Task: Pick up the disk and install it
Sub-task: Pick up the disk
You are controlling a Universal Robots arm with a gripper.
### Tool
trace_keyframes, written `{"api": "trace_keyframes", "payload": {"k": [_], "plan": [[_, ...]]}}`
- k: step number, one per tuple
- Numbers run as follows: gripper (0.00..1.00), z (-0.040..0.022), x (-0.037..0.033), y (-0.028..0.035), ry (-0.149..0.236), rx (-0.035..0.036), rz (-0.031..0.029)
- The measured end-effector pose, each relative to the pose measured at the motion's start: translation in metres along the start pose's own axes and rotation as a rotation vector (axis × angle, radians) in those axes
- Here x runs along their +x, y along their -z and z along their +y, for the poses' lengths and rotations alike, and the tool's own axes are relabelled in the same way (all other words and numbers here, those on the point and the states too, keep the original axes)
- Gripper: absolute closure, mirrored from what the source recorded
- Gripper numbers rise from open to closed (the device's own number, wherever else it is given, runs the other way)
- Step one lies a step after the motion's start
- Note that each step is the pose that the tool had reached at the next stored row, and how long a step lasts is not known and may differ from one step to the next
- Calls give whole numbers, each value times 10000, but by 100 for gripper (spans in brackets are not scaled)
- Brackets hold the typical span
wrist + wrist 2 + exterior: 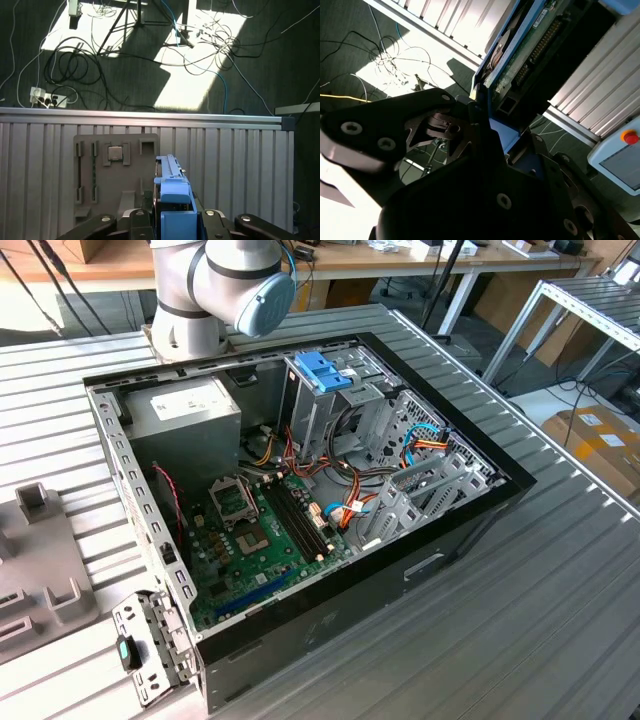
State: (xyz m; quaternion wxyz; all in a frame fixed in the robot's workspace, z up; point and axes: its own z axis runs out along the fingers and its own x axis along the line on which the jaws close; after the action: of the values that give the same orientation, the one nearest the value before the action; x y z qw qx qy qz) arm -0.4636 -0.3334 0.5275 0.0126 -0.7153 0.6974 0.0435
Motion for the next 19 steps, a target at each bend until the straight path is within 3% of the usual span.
{"api": "trace_keyframes", "payload": {"k": [19], "plan": [[63, 10, -19, 235, 2, 3, -46]]}}
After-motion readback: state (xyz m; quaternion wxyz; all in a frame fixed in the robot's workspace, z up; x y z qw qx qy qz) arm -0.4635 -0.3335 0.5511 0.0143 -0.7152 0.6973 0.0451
